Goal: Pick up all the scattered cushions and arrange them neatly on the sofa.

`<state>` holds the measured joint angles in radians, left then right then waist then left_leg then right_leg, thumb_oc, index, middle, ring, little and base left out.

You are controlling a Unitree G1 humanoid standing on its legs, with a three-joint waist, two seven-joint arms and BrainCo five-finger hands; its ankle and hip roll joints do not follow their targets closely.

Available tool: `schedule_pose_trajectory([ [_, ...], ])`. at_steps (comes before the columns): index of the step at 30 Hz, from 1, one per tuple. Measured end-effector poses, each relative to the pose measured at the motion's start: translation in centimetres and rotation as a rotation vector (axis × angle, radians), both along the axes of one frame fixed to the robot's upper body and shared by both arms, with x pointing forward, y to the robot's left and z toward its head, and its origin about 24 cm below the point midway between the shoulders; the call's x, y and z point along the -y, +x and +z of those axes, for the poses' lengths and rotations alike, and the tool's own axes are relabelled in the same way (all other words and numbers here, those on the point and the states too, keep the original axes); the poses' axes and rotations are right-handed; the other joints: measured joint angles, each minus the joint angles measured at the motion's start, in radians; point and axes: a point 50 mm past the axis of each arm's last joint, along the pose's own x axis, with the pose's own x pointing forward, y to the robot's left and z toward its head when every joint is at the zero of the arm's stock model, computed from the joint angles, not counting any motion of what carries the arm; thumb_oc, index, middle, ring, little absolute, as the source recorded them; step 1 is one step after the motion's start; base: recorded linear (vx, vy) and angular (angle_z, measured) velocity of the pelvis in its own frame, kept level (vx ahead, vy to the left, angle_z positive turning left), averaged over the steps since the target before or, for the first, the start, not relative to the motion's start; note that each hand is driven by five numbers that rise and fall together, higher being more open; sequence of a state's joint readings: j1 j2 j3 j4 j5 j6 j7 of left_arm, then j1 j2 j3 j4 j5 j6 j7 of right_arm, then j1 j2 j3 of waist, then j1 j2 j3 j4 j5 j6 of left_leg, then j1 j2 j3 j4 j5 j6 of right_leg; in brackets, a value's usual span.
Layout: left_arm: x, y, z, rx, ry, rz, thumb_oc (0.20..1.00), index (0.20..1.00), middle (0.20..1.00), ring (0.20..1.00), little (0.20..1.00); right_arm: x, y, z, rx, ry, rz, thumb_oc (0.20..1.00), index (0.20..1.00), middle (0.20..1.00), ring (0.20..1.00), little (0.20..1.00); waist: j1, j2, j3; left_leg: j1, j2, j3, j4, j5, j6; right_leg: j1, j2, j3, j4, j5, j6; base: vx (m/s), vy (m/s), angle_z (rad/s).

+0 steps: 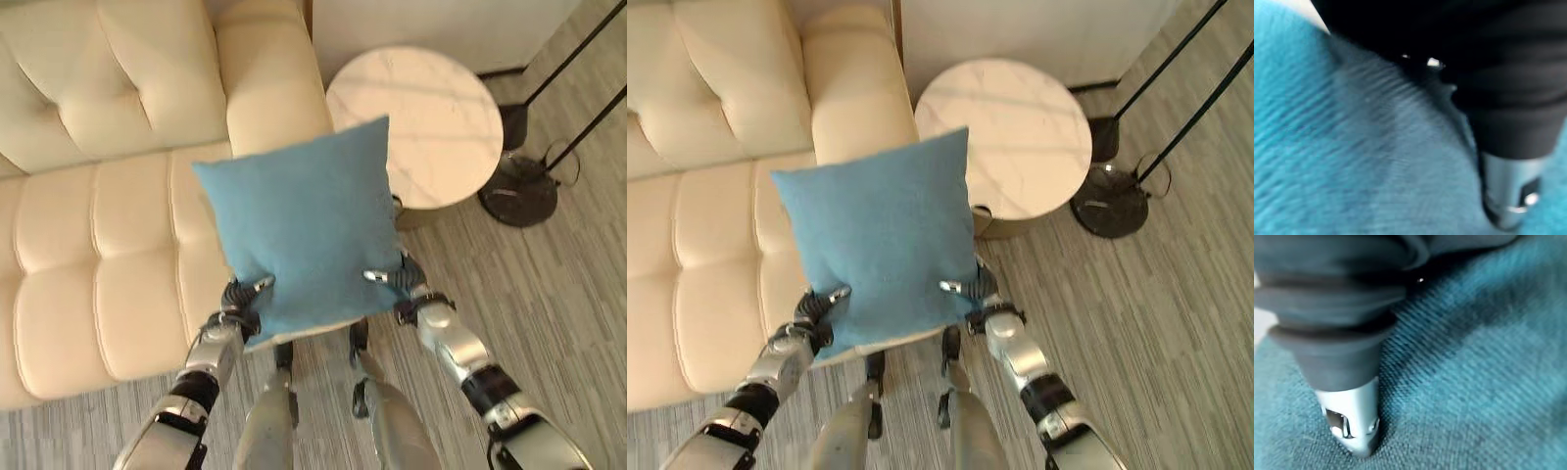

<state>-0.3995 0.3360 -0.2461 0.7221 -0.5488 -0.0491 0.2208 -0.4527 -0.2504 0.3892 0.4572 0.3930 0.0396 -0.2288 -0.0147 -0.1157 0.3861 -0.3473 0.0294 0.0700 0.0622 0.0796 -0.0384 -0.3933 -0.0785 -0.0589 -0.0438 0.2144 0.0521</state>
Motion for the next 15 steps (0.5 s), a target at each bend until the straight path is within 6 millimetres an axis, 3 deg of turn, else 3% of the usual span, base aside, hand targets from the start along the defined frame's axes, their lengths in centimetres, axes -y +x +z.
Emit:
schedule_pose_trajectory([
  [1, 0.1, -0.1, 0.1, 0.012, -0.011, -0.001, 1.0, 1.0, 1.0, 1.0, 1.0, 0.0, -0.1, -0.2, -0.006, 0.028, -0.006, 1.0, 1.0, 1.0, 1.0, 1.0, 0.002, -0.001, 0.006, -0.001, 0.0, -0.002, 0.0, 0.0, 0.0, 0.0, 0.0, -0.001, 0.003, 0.0, 0.0, -0.02, 0.012, 0.13],
  [2, 0.3, -0.2, 0.3, 0.025, -0.03, -0.006, 0.834, 0.834, 0.834, 0.834, 0.834, 0.1, -0.3, -0.4, -0.013, 0.055, -0.012, 1.0, 1.0, 1.0, 1.0, 1.0, 0.001, -0.003, 0.01, 0.0, 0.0, -0.003, 0.0, 0.0, 0.0, 0.0, 0.0, -0.001, 0.005, -0.001, -0.001, -0.01, 0.016, 0.04],
  [3, 0.3, -0.4, 0.5, 0.041, -0.031, -0.013, 0.438, 0.438, 0.438, 0.438, 0.438, 0.2, -0.4, -0.5, -0.016, 0.085, -0.018, 0.57, 0.57, 0.57, 0.57, 0.57, 0.006, -0.006, 0.014, 0.0, 0.0, -0.003, 0.0, -0.001, 0.002, 0.0, -0.001, -0.001, 0.005, -0.001, -0.001, 0.0, 0.0, 0.0],
  [4, 0.4, -0.5, 0.7, 0.053, -0.04, -0.016, 0.2, 0.2, 0.2, 0.2, 0.2, 0.2, -0.5, -0.6, -0.023, 0.113, -0.022, 0.2, 0.2, 0.2, 0.2, 0.2, 0.009, -0.006, 0.016, -0.001, -0.001, -0.003, 0.0, -0.001, 0.002, -0.001, -0.001, -0.001, 0.005, -0.001, -0.001, 0.0, 0.0, 0.0],
  [15, 1.4, -1.3, 2.0, 0.157, -0.187, -0.017, 0.2, 0.2, 0.2, 0.2, 0.2, 0.9, -1.4, -1.3, -0.021, 0.326, -0.068, 0.2, 0.2, 0.2, 0.2, 0.2, 0.024, -0.003, 0.02, 0.0, -0.008, -0.022, -0.002, 0.002, 0.006, 0.008, -0.01, -0.025, 0.007, 0.005, -0.001, 0.0, 0.01, 0.05],
])
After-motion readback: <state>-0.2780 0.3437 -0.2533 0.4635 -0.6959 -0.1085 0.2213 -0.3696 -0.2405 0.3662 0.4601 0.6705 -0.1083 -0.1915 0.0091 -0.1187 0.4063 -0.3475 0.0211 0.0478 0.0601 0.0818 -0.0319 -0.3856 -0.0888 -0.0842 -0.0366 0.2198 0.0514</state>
